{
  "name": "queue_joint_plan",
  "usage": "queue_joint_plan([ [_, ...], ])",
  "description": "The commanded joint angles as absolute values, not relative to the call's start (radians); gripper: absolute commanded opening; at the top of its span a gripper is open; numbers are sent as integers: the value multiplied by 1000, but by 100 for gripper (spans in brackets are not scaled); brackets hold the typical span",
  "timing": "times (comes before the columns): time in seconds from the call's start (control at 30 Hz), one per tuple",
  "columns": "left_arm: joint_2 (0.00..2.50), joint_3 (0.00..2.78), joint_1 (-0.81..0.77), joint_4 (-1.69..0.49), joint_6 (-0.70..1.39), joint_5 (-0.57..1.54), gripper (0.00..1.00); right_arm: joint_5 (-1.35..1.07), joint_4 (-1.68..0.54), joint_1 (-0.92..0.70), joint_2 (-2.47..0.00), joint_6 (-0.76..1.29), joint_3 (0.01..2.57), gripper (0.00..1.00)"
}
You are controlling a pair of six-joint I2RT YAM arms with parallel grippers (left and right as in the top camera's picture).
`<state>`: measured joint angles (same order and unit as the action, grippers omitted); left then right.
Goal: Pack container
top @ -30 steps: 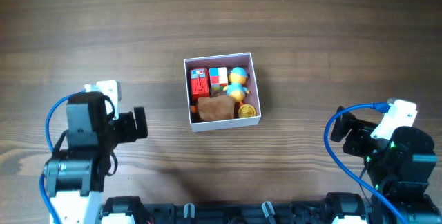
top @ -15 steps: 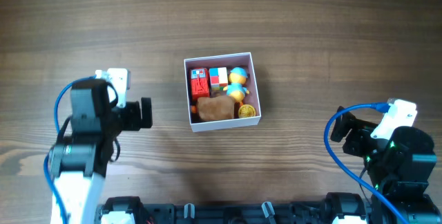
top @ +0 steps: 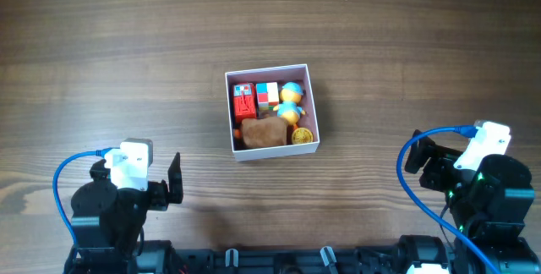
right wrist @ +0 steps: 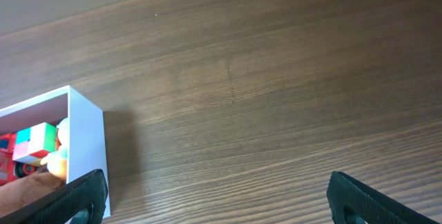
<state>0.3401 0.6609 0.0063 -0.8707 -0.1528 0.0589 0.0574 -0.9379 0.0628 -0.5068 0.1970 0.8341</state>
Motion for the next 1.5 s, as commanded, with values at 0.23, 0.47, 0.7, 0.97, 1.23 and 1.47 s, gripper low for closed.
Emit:
queue_joint_plan([
  [0.23,327,658,2,-896,-173,78,100,78,-935,58,-509,212,829,100],
  [0.47,327,658,2,-896,-173,78,100,79,-936,58,-500,212,829,100],
  [0.7,327,658,2,-896,-173,78,100,-82,-685,58,-109,21,583,100],
  [0.97,327,658,2,-896,-173,78,100,-181,210,55,-2,30,28,100],
  [1.23,327,658,2,-896,-173,78,100,-150,11,44,-4,27,6,100],
  [1.47,327,658,2,-896,-173,78,100,-150,11,44,-14,28,6,100],
])
